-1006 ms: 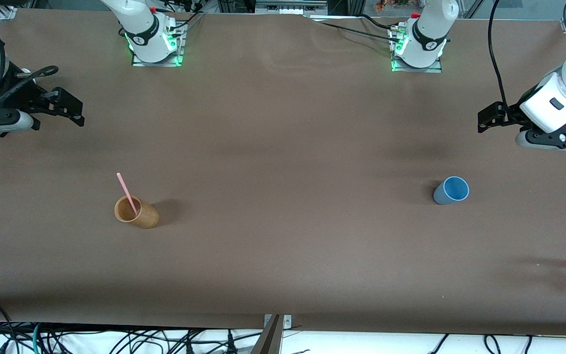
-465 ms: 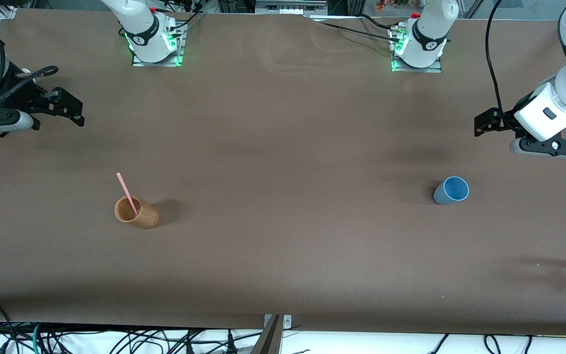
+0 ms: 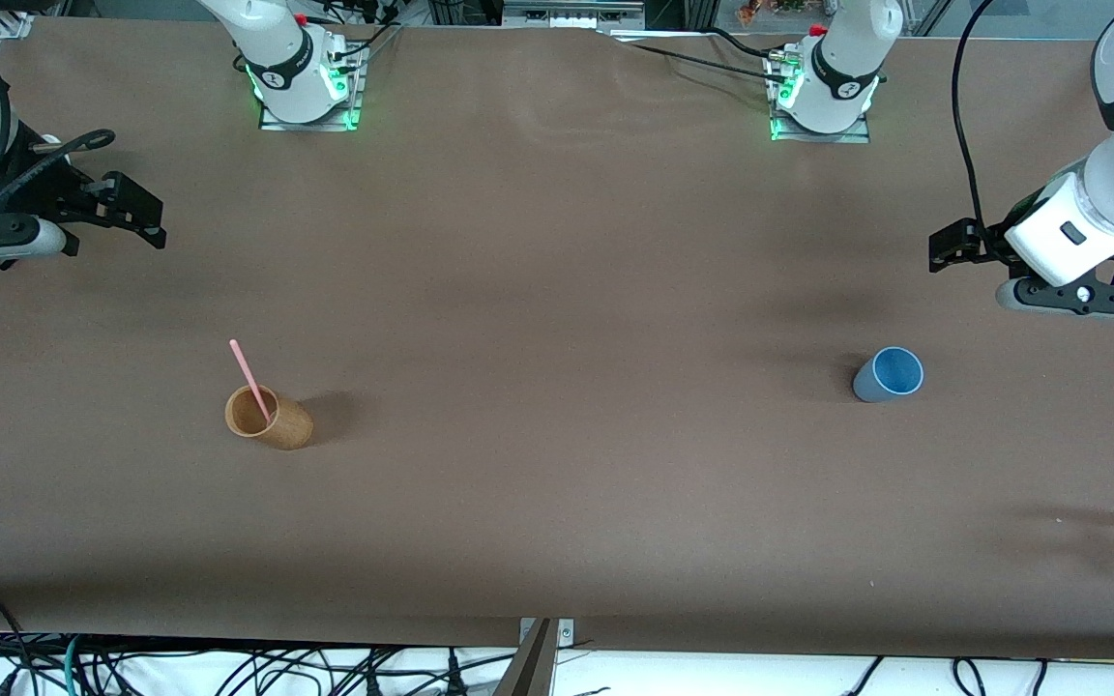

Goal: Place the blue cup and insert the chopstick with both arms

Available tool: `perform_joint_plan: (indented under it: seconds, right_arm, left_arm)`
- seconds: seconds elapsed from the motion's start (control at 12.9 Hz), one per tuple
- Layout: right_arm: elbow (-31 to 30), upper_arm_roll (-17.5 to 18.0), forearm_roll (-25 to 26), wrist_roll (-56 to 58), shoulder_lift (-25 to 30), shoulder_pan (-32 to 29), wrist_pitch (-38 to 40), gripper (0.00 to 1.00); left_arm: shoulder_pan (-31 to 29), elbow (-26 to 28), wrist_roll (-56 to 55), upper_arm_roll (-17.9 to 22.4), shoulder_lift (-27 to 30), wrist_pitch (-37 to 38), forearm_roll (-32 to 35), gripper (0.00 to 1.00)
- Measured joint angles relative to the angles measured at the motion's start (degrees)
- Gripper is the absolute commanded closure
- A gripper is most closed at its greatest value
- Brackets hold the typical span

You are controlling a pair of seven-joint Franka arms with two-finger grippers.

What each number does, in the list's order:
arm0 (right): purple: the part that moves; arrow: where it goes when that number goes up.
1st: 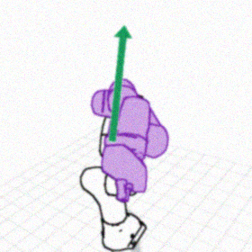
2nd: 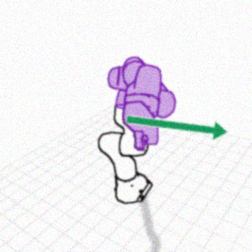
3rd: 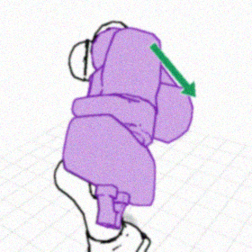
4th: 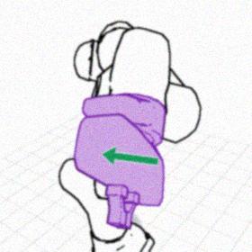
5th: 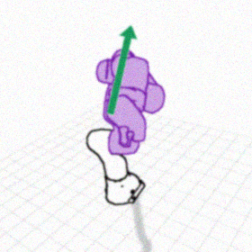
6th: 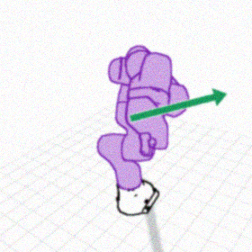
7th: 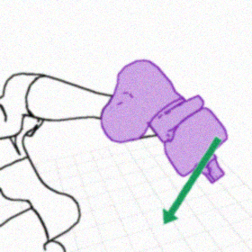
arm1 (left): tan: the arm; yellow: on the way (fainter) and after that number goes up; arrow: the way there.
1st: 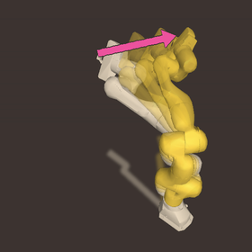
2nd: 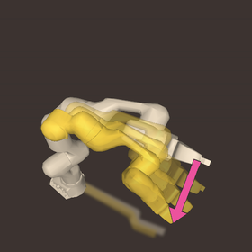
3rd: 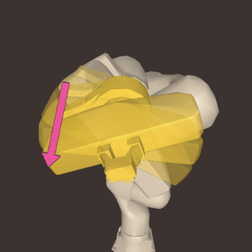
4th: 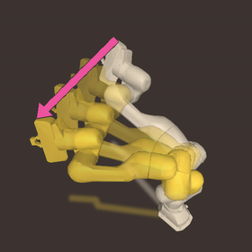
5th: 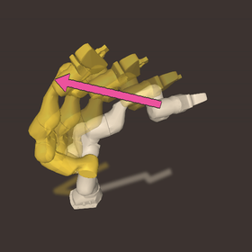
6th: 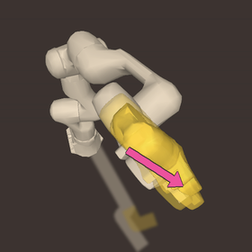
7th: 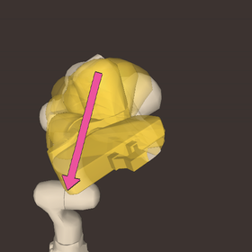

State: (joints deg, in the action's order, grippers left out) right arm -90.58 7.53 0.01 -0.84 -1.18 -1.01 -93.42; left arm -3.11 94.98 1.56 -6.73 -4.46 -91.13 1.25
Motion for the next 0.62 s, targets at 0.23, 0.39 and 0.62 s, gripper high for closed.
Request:
perform_joint_plan:
  seconds: [0.23, 0.39, 0.62]
  right_arm:
    - [0.0, -0.28, 0.0, -0.25, 0.0, -0.04, -0.02, 0.0]
    - [0.0, -0.28, 0.01, -0.23, 0.0, -0.04, -0.02, 0.0]
    - [0.0, -0.44, 0.27, 2.84, 0.02, -0.05, 0.16, 0.0]
  left_arm:
    - [0.0, 0.0, 0.0, 0.0, 0.0, 0.0, 0.0, 0.0]
    - [0.0, 0.0, 0.0, 0.0, 0.0, 0.0, 0.0, 0.0]
    - [-0.04, 0.0, 0.0, 0.04, -0.01, -0.07, 0.0, 0.0]
